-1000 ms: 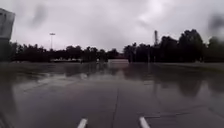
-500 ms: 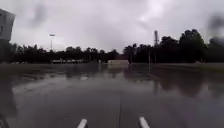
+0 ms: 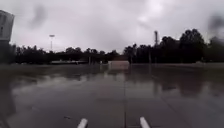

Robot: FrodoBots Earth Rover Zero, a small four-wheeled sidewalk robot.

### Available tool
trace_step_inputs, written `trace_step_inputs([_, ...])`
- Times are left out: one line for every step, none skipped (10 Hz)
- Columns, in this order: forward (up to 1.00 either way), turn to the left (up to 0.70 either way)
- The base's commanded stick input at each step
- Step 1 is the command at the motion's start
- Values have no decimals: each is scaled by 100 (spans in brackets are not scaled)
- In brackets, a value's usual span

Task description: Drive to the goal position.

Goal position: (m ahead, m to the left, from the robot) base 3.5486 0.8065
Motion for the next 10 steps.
trace_step_inputs([100, -6])
trace_step_inputs([100, -23])
trace_step_inputs([100, -35])
trace_step_inputs([100, -27])
trace_step_inputs([100, -14])
trace_step_inputs([100, -1])
trace_step_inputs([100, 0])
trace_step_inputs([100, 0])
trace_step_inputs([100, 0])
trace_step_inputs([100, 0])
